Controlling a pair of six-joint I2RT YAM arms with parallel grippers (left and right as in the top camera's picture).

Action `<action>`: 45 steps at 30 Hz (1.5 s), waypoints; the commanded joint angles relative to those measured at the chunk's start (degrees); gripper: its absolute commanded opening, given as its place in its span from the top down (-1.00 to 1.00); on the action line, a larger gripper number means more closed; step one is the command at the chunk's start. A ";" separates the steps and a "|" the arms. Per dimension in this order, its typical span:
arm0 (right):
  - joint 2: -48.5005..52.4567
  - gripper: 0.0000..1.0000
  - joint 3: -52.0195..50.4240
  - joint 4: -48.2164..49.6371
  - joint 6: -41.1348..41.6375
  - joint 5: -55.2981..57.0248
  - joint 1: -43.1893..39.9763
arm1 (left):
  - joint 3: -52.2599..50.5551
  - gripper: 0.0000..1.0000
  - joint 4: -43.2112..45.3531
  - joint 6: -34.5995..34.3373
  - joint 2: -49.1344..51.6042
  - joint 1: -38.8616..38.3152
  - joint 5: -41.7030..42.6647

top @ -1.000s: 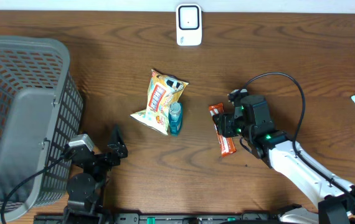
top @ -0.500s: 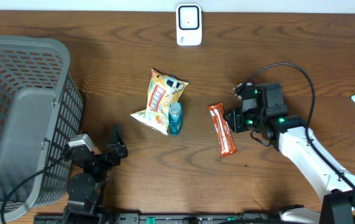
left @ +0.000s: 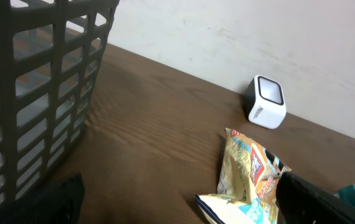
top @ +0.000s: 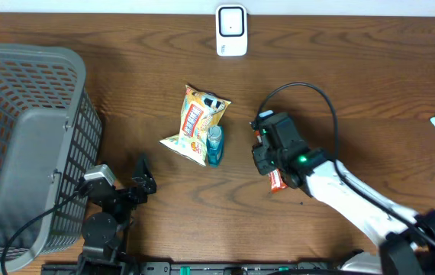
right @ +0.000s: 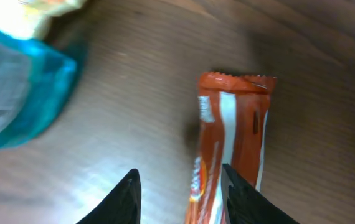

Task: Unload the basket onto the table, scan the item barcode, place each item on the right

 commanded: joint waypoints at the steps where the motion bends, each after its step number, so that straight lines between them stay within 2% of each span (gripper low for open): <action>1: 5.66 0.29 1.03 2.25 1.68 5.33 0.28 | -1.33 -0.96 -1.20 0.72 -0.17 0.26 -0.72; 11: 14.43 0.29 1.46 1.51 7.93 9.35 0.07 | -1.31 -0.96 -1.20 0.72 -0.17 0.26 -0.72; 14: 14.43 0.21 1.75 1.31 9.03 9.33 0.09 | -1.31 -0.96 -1.20 0.72 -0.17 0.26 -0.72; 19: 14.45 0.39 2.84 -2.25 11.06 8.98 -0.46 | -1.31 -0.96 -1.20 0.72 -0.17 0.26 -0.72; 20: 14.38 0.35 3.08 -2.36 10.86 8.70 -0.55 | -1.33 -0.96 -1.20 0.72 -0.17 0.26 -0.72; 21: 13.97 0.14 4.24 -2.86 10.60 8.63 -0.52 | -1.33 -0.96 -1.20 0.72 -0.17 0.26 -0.72; 22: 13.27 0.07 5.66 -4.11 10.62 8.63 -0.44 | -1.33 -0.96 -1.20 0.72 -0.17 0.26 -0.72; 27: 8.74 0.14 13.60 -12.92 10.64 8.98 -0.50 | -1.31 -0.96 -1.20 0.72 -0.17 0.26 -0.72; 31: 8.26 0.11 14.58 -15.69 12.35 13.86 -0.70 | -1.31 -0.96 -1.20 0.72 -0.17 0.26 -0.72; 45: 22.05 0.10 14.10 -17.79 18.14 13.31 -0.92 | -1.31 -0.96 -1.20 0.72 -0.17 0.26 -0.72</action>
